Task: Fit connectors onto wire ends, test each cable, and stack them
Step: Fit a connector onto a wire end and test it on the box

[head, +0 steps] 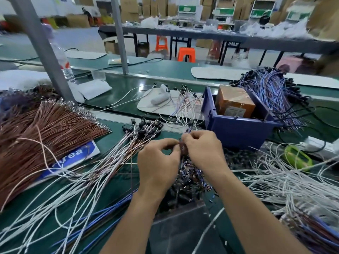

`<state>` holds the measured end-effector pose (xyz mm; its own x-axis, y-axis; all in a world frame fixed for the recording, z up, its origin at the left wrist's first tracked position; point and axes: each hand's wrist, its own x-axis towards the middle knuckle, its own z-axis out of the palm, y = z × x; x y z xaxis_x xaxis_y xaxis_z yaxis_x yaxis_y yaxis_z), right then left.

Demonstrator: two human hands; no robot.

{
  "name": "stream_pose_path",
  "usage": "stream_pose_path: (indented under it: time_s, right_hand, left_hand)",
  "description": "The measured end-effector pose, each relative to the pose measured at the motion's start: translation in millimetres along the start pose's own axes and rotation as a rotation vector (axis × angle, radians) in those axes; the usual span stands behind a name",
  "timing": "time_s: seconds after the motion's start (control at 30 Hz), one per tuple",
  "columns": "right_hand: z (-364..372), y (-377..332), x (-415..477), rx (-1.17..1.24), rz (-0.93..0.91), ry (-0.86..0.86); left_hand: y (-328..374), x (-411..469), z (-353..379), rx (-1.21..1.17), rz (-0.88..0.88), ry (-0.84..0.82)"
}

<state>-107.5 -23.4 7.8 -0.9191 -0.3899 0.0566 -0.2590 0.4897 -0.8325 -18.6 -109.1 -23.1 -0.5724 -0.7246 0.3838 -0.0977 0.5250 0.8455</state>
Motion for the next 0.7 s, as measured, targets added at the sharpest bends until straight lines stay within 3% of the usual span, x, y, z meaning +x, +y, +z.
stream_pose_path:
  time_s: [0.17, 0.33, 0.43, 0.57, 0.7]
  right_hand:
    - [-25.2, 13.5, -23.5, 0.313, -0.097, 0.078]
    - [-70.9, 25.5, -35.7, 0.951, 0.039, -0.001]
    - [-98.8, 37.1, -44.7, 1.132, 0.081, -0.001]
    - [-130.9, 60.9, -50.7, 0.984, 0.079, 0.073]
    - [-140.5, 76.1, -57.0, 0.479, 0.023, -0.072]
  left_hand:
    - [7.1, -2.4, 4.7, -0.169, 0.012, -0.225]
    - [15.5, -9.6, 7.5, -0.223, -0.097, -0.513]
    - [20.2, -8.8, 2.1, -0.116, -0.068, -0.676]
    - [24.9, 1.1, -16.6, 0.077, -0.023, -0.688]
    - [43.9, -5.6, -12.1, 0.346, 0.086, -0.675]
